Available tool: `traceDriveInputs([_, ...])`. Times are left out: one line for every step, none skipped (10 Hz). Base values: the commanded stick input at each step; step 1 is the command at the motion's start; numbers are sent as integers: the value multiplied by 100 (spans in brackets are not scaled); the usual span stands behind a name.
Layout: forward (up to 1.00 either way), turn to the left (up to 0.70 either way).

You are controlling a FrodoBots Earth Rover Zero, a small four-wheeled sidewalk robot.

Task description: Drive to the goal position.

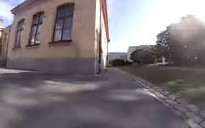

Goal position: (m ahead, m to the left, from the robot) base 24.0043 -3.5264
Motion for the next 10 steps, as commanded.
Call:
traceDriveInputs([60, -15])
traceDriveInputs([60, -15])
traceDriveInputs([60, -15])
traceDriveInputs([60, -15])
traceDriveInputs([60, -15])
traceDriveInputs([60, -15])
traceDriveInputs([60, -15])
traceDriveInputs([60, -15])
traceDriveInputs([60, -15])
traceDriveInputs([60, -15])
